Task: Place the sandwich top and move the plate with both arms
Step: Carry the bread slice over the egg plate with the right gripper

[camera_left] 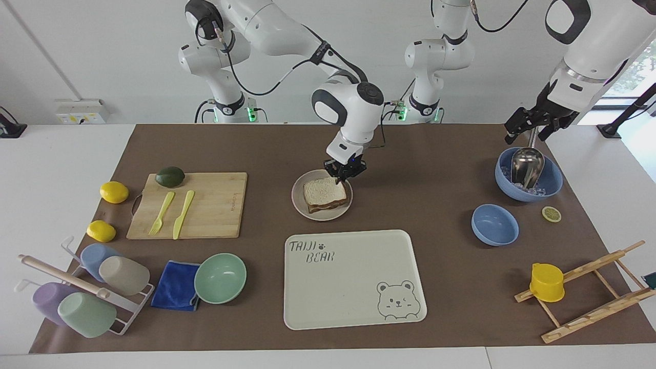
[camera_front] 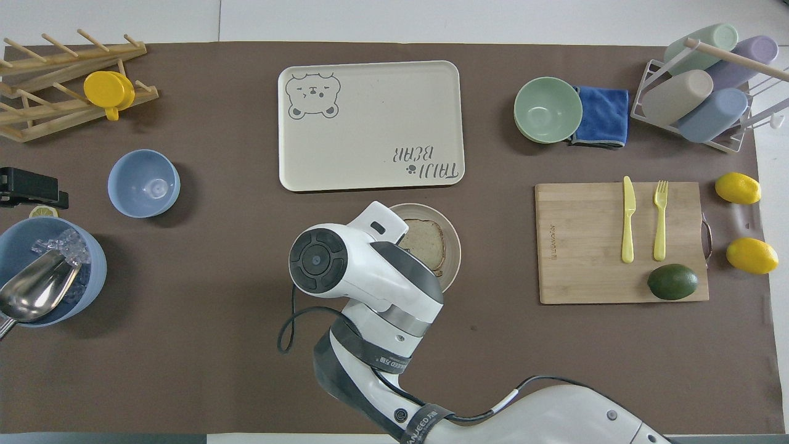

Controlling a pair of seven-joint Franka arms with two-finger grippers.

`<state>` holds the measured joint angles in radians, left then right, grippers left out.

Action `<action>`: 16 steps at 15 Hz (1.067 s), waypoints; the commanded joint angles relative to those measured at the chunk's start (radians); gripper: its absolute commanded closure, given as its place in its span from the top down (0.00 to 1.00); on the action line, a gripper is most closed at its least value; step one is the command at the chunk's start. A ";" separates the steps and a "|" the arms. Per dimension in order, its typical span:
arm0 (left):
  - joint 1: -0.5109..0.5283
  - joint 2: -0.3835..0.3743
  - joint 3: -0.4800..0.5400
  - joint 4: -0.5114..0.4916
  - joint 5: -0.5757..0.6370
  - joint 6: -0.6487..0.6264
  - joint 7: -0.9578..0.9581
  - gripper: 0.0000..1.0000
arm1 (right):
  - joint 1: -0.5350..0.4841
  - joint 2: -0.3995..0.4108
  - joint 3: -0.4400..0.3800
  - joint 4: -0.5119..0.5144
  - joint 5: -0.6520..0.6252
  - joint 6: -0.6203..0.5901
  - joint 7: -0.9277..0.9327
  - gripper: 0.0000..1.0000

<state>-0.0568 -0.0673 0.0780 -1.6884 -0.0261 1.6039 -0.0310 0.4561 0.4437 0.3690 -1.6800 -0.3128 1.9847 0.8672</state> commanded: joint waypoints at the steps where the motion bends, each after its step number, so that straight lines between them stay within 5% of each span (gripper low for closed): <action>1: 0.008 -0.034 -0.004 -0.053 0.011 0.034 -0.009 1.00 | -0.027 -0.002 0.011 -0.015 0.021 0.025 0.010 0.60; 6: 0.008 -0.040 -0.006 -0.063 0.011 0.045 -0.009 1.00 | -0.065 -0.019 0.013 0.005 0.021 0.009 -0.007 0.61; 11: -0.003 -0.072 -0.007 -0.146 0.009 0.126 -0.020 1.00 | -0.249 -0.153 0.014 0.002 0.145 -0.120 -0.192 1.00; 16: -0.070 -0.103 -0.017 -0.250 0.002 0.226 -0.147 1.00 | -0.463 -0.304 0.007 0.003 0.239 -0.340 -0.356 1.00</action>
<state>-0.0806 -0.1291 0.0588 -1.8640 -0.0271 1.7747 -0.1155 0.0548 0.2006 0.3671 -1.6537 -0.1156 1.7003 0.5435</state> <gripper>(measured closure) 0.000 0.000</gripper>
